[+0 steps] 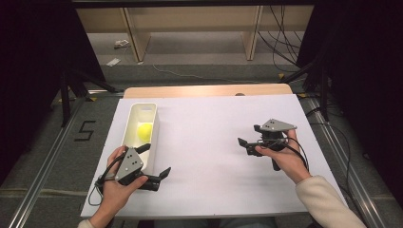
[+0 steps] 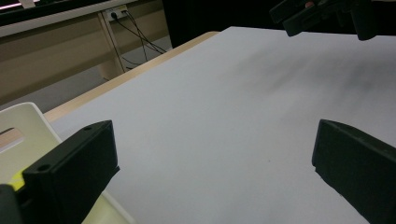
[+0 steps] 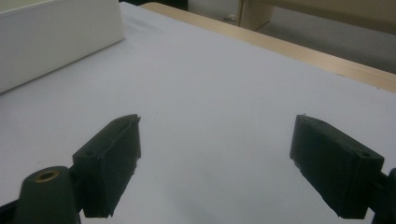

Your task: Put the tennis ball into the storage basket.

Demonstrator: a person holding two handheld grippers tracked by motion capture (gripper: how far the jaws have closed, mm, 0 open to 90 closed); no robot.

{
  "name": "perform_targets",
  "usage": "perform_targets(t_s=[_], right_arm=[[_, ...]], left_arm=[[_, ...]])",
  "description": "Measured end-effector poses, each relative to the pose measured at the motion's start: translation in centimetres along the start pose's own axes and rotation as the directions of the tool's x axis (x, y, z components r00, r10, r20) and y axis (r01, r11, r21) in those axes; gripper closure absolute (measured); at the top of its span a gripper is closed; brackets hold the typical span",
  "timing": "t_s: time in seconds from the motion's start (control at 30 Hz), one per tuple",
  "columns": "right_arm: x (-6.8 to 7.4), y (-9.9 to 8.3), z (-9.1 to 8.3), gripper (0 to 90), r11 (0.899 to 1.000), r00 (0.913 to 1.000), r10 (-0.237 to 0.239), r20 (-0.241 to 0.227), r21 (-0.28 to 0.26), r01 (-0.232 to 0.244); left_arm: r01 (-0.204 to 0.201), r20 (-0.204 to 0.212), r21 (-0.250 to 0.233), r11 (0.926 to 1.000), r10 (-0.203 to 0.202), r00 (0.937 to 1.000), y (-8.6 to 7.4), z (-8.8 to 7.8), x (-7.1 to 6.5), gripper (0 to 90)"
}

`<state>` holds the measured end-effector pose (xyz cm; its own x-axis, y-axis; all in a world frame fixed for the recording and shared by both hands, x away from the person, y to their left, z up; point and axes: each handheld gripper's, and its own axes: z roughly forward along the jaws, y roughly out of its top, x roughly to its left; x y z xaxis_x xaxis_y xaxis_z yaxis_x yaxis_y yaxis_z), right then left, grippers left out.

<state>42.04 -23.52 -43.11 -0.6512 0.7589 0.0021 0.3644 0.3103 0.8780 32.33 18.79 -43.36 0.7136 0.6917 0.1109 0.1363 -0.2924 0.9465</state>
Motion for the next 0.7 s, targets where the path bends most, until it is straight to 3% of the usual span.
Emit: perform_targets(t_s=[0.7], right_arm=[[-0.3,-1.6,-2.1,17.0,1.000,0.9999,0.006,0.014,0.006,-0.006]], left_arm=[[0.009,0.004,-0.004,1.0000,-0.008,1.0000,0.0,-0.1,0.0,0.0]])
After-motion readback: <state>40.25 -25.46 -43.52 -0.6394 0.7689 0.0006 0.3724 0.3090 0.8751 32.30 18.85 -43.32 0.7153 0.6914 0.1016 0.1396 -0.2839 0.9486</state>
